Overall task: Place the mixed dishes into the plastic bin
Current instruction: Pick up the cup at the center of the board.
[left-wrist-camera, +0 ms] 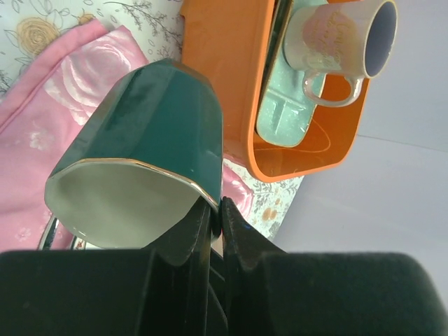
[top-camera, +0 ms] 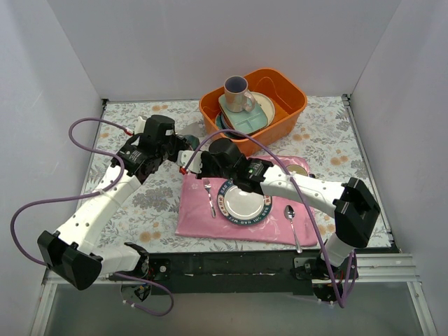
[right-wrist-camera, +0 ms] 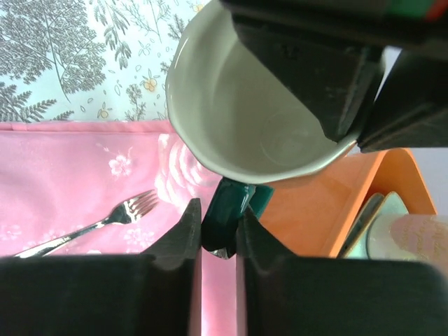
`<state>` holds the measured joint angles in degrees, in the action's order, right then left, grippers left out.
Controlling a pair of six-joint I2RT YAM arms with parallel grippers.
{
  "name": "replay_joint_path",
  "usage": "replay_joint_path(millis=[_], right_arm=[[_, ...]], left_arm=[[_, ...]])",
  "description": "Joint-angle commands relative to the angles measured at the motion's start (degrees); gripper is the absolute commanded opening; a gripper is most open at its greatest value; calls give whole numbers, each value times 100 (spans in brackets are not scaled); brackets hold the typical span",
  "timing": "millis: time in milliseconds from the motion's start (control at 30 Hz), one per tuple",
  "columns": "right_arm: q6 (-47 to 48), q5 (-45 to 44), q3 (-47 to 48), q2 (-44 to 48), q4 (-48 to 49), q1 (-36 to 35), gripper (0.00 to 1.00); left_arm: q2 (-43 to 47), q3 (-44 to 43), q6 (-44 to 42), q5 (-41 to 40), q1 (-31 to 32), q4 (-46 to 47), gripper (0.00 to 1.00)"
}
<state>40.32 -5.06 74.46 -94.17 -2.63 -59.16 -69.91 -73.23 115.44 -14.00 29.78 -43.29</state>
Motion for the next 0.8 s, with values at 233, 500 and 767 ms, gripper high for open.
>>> replay_joint_path(millis=[233, 500, 767], right_arm=[[64, 66, 420, 215, 818, 194, 1], [-208, 339, 552, 276, 571, 282, 1], [-366, 471, 649, 241, 457, 352, 1]], left_arm=[[478, 265, 4338, 407, 116, -391, 0], [627, 485, 4417, 486, 116, -417, 29], [830, 661, 4496, 460, 116, -487, 36]])
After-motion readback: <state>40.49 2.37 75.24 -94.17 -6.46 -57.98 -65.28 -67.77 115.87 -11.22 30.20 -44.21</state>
